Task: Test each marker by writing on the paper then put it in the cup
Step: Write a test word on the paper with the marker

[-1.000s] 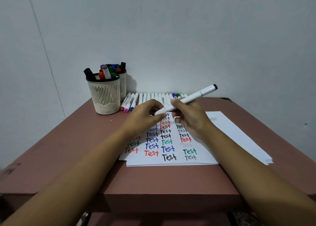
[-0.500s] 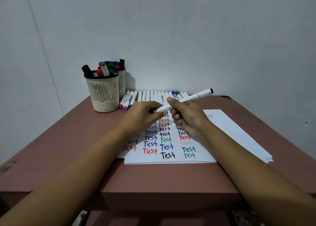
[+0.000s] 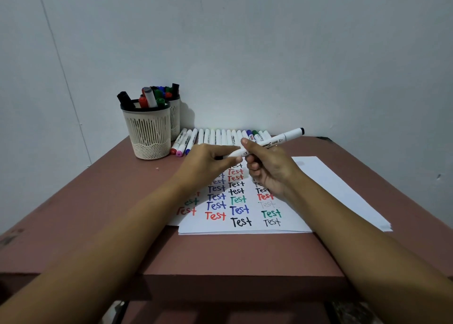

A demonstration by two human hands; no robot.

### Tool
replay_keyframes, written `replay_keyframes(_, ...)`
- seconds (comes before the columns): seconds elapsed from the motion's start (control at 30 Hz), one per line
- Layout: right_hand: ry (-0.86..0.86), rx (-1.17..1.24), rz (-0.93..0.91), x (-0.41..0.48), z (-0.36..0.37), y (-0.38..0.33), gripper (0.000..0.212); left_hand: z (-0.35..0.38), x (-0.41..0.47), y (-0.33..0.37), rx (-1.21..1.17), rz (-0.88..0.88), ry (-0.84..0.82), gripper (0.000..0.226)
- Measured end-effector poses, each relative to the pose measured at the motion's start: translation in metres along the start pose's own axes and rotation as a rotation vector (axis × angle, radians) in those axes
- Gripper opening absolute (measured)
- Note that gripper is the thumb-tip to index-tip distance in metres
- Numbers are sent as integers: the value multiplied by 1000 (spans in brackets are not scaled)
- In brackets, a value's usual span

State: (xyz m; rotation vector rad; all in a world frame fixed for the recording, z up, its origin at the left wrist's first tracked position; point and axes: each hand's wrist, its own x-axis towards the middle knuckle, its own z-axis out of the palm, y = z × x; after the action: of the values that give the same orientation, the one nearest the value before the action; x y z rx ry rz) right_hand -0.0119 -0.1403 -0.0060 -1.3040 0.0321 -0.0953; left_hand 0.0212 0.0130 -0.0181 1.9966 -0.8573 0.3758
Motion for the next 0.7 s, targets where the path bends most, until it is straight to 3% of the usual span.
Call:
replay_keyframes(0.1,6,49,25,1,2,-3,28,0,3,6,-214,-118,54,31)
replay_keyframes(0.23,64,204,62,0,0,-6,34,-8,6,9,-360,-188,194,6)
replay_keyframes(0.3,175,150,-10,1,-5,-6,35,-16,7,4,-427,-238,304,3)
replay_keyframes(0.4,376,-557,-301,6,-14,4,25,-26,8,1,-439,-251,457,9)
replay_keyframes(0.47,303,-976,-403,10,-18,15,31,-31,11,2,-381,-220,508,9)
replay_keyframes(0.6,85,-1368,-318,15,-18,26,37,-56,24,4,-181,-195,544,19)
replay_keyframes(0.7,58,-1432,-344,12,-18,24,28,-86,37,10,-29,-130,582,24)
